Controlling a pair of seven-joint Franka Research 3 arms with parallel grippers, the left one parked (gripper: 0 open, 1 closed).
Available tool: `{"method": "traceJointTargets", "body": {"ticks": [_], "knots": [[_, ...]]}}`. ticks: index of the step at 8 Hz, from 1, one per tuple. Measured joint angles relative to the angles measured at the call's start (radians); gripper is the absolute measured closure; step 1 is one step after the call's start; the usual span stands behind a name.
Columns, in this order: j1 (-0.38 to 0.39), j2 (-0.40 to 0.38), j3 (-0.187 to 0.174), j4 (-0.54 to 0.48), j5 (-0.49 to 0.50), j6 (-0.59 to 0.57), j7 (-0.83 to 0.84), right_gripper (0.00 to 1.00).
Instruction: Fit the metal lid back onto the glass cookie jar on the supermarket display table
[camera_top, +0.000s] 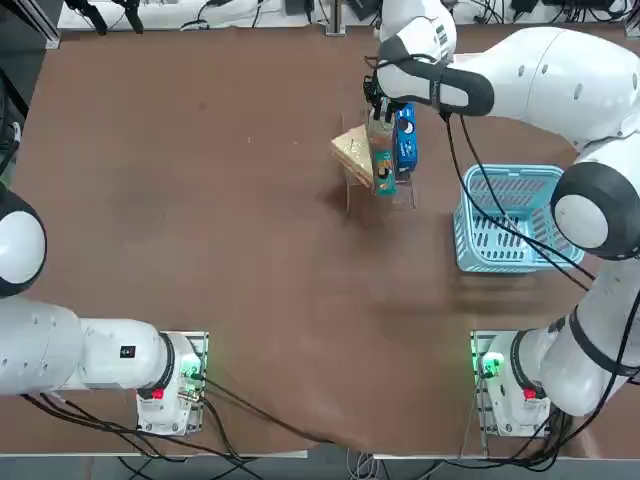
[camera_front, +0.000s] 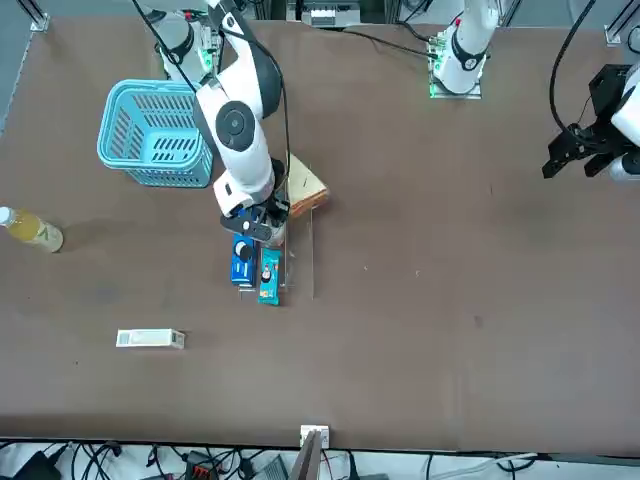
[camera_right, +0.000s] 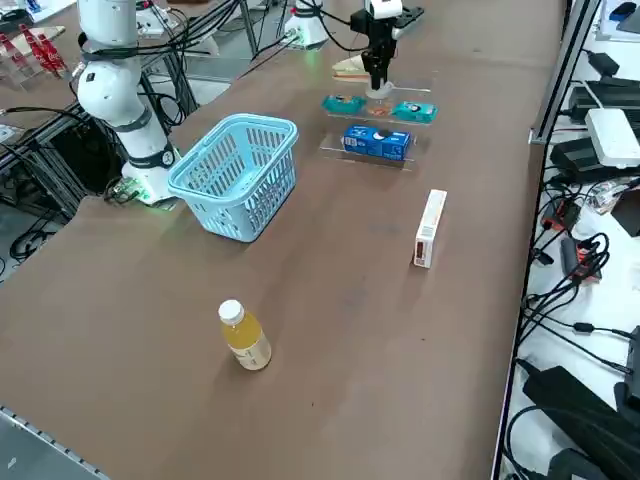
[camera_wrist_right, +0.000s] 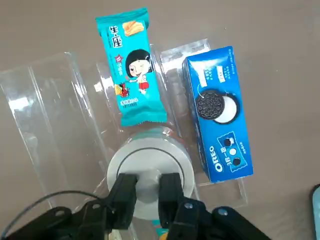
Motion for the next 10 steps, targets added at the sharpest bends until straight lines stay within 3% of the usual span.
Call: {"method": "traceJointTargets", "body": {"ticks": [6, 10], "knots": [[0.0, 0.0, -0.001, -0.001, 0.0, 0.003, 0.001, 0.69], [0.0, 0.001, -0.008, -0.001, 0.0, 0.005, 0.001, 0.53]]}}
